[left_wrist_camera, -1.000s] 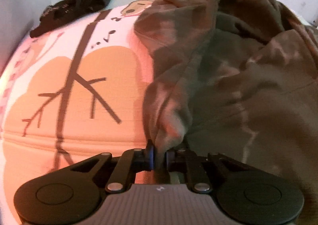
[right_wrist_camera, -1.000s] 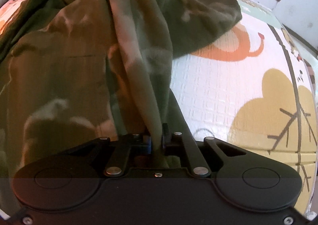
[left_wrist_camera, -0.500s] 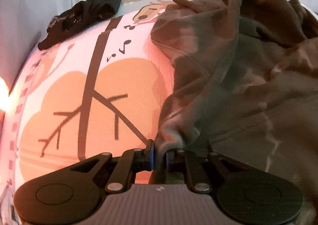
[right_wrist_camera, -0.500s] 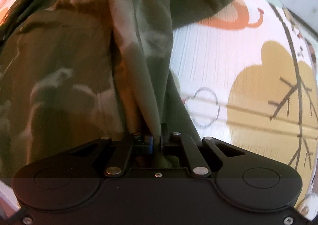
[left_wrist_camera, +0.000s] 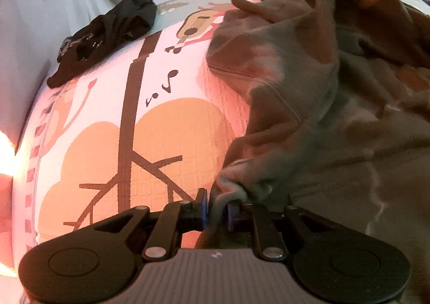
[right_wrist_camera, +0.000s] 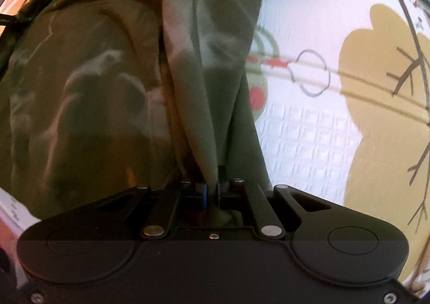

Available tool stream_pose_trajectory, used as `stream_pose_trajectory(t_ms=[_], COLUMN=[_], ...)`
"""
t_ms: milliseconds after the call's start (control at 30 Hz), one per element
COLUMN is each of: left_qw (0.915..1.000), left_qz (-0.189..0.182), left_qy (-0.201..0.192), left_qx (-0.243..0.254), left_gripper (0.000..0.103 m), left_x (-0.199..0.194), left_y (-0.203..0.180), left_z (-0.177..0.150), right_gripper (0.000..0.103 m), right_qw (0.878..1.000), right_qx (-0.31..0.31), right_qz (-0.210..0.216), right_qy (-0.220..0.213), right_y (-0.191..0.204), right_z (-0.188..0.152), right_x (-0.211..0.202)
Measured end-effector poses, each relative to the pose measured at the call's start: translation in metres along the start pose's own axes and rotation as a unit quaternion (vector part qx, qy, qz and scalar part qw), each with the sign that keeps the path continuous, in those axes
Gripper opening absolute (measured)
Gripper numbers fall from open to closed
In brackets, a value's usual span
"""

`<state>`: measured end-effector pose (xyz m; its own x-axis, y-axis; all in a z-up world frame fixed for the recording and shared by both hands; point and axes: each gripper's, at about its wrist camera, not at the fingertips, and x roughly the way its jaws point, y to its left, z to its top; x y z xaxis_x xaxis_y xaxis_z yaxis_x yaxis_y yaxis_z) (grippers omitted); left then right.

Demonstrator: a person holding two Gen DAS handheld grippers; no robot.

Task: Fold clothes

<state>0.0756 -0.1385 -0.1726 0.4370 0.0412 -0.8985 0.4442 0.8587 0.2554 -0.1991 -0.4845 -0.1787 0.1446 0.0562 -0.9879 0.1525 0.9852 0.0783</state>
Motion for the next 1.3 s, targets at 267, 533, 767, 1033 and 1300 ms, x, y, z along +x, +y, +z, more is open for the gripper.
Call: stream_pose_trajectory(t_ms=[267, 533, 767, 1033, 1300], left_qw=[0.9996, 0.9945, 0.9889, 0.9901, 0.9912], left_qz=[-0.007, -0.012, -0.015, -0.031, -0.025], left_qy=[-0.019, -0.086, -0.123, -0.127, -0.122], left_qx=[0.019, 0.060, 0.082, 0.052, 0.044], left_gripper=[0.033, 0.064, 0.070, 0.070, 0.071], left_x=[-0.020, -0.057, -0.067, -0.055, -0.043], left_y=[-0.001, -0.029, -0.062, -0.074, -0.076], left_z=[-0.016, 0.014, 0.055, 0.108, 0.143], right_gripper=[0.016, 0.040, 0.040, 0.040, 0.040], right_qw=[0.999, 0.987, 0.978, 0.974, 0.975], right_qx=[-0.003, -0.036, -0.024, -0.005, -0.011], right_qz=[-0.023, -0.032, -0.004, 0.023, 0.024], right_qy=[-0.042, -0.155, -0.205, -0.224, -0.220], right_y=[-0.003, 0.013, 0.017, 0.025, 0.031], right_z=[0.005, 0.039, 0.116, 0.209, 0.262], right_x=[-0.013, -0.070, -0.082, -0.062, -0.056])
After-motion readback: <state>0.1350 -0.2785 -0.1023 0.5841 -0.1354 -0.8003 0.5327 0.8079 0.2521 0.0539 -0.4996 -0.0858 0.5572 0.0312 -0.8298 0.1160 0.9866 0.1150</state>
